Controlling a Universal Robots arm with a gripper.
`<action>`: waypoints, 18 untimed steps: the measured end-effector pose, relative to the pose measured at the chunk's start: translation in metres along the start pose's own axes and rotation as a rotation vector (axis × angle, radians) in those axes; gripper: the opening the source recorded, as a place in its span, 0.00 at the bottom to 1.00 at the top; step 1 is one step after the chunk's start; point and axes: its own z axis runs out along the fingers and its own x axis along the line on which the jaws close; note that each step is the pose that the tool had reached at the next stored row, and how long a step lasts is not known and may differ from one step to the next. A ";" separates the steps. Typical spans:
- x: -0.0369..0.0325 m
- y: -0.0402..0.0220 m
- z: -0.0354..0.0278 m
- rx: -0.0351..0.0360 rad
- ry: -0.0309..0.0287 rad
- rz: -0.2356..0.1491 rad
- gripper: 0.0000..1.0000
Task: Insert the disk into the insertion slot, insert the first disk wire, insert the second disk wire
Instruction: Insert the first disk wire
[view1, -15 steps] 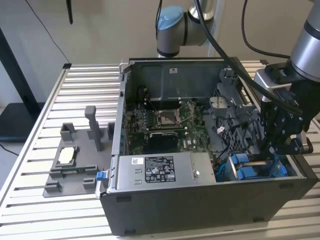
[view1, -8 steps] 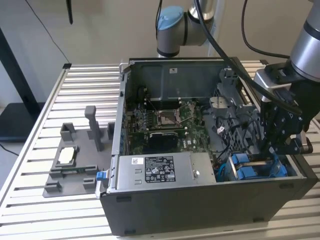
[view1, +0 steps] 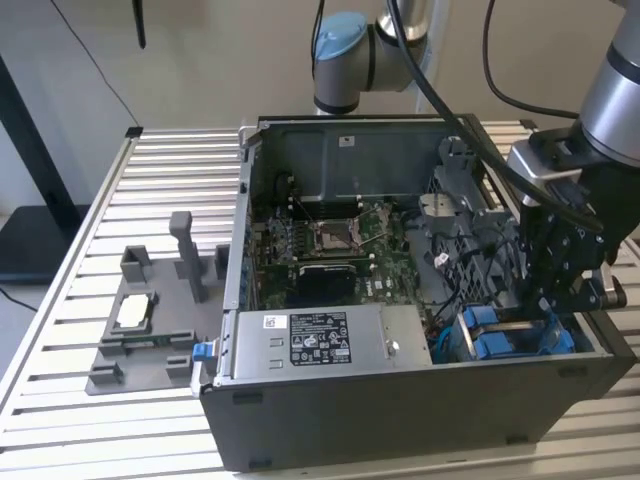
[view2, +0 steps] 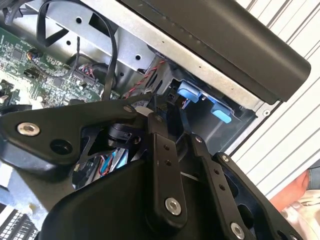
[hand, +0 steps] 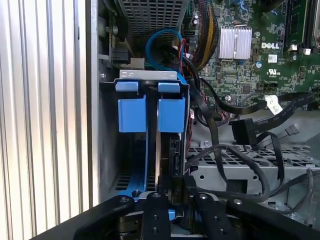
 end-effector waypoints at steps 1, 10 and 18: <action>0.0000 0.0000 -0.0003 0.0000 0.0005 0.000 0.27; -0.0024 -0.0010 -0.0228 0.0000 0.0008 0.000 0.27; -0.0095 -0.0009 -0.0261 0.0007 0.0013 0.012 0.27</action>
